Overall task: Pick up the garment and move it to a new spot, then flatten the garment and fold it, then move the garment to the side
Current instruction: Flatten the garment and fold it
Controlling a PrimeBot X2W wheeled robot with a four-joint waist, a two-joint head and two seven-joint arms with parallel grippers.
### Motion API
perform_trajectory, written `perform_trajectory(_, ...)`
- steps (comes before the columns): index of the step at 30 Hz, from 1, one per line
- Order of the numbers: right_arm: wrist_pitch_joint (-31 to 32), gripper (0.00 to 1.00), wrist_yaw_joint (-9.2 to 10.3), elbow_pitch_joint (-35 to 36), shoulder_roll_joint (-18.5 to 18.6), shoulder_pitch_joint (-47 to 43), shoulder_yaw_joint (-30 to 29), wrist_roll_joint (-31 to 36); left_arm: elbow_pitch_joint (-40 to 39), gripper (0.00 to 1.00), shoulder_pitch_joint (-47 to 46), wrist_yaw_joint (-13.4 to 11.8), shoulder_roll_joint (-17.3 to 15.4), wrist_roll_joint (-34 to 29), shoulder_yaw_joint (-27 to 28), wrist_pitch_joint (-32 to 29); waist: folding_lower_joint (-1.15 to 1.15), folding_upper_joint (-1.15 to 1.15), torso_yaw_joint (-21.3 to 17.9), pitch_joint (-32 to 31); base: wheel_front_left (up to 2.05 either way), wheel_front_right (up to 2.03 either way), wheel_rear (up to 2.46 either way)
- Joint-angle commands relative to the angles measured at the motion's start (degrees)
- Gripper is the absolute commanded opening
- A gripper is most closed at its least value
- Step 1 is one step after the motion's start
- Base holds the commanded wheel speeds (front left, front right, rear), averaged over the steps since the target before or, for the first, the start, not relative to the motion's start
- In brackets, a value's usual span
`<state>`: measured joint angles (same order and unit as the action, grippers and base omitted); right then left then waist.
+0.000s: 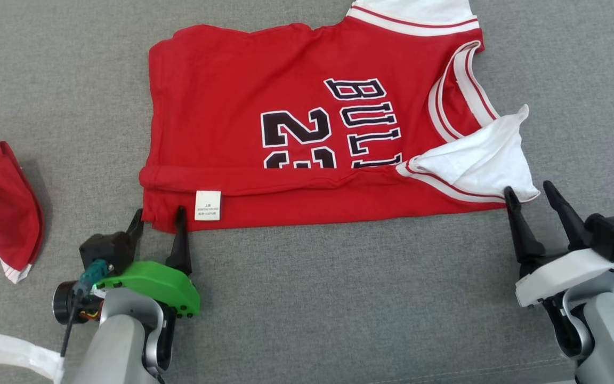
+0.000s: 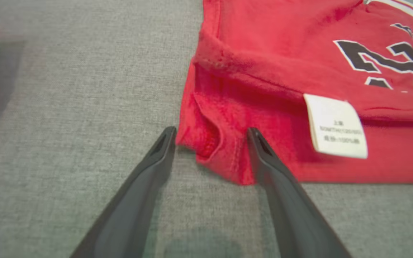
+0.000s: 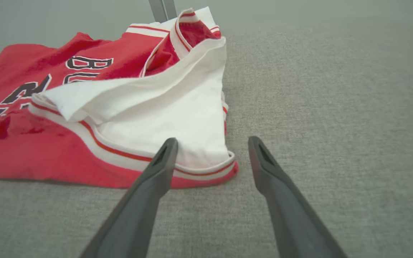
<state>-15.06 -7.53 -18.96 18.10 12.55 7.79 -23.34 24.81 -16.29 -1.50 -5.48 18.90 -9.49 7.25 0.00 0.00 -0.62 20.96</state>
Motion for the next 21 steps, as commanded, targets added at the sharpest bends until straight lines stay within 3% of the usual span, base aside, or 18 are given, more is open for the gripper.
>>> perform_trajectory(1,-0.1,1.0,0.09,-1.1,0.3,1.8,1.0,-0.8,1.6,1.0,-1.1,0.7,0.1,1.4,0.2,-1.5,0.0,0.0,0.2,0.8,0.0,0.0,0.0)
perform_trajectory(4,-0.1,1.0,0.09,-4.6,0.6,3.9,3.4,-3.4,4.4,1.0,-1.7,2.9,0.5,4.3,0.2,-4.4,0.0,0.0,0.2,1.2,0.0,0.0,0.0)
perform_trajectory(5,-0.1,0.83,0.09,-5.6,0.6,4.6,4.2,-4.4,5.0,0.69,-1.7,3.8,0.7,4.7,-0.3,-5.5,0.0,0.0,0.2,1.2,0.0,0.0,0.0)
perform_trajectory(6,-0.1,0.34,0.09,-5.9,0.8,5.2,4.7,-5.1,5.3,0.24,-1.7,4.1,0.7,5.0,-0.4,-6.0,0.0,0.0,0.3,1.2,0.0,0.0,0.0)
perform_trajectory(7,-0.1,0.0,0.09,-5.9,1.0,5.8,4.8,-6.0,5.2,0.0,-1.5,4.6,0.8,5.9,-0.4,-6.4,0.0,0.0,0.3,1.2,0.0,0.0,0.0)
perform_trajectory(12,-0.1,0.0,0.09,-3.7,2.0,4.7,3.5,-8.3,1.0,0.0,-0.1,5.0,0.4,6.0,-0.7,-4.7,0.0,0.0,0.8,0.9,0.0,0.0,0.0)
perform_trajectory(21,-0.1,0.0,0.1,4.0,2.7,-4.4,-1.4,-7.8,-11.3,0.0,6.5,2.0,-2.2,4.5,-0.7,-6.3,0.0,0.0,1.5,-2.4,0.0,0.0,0.0)
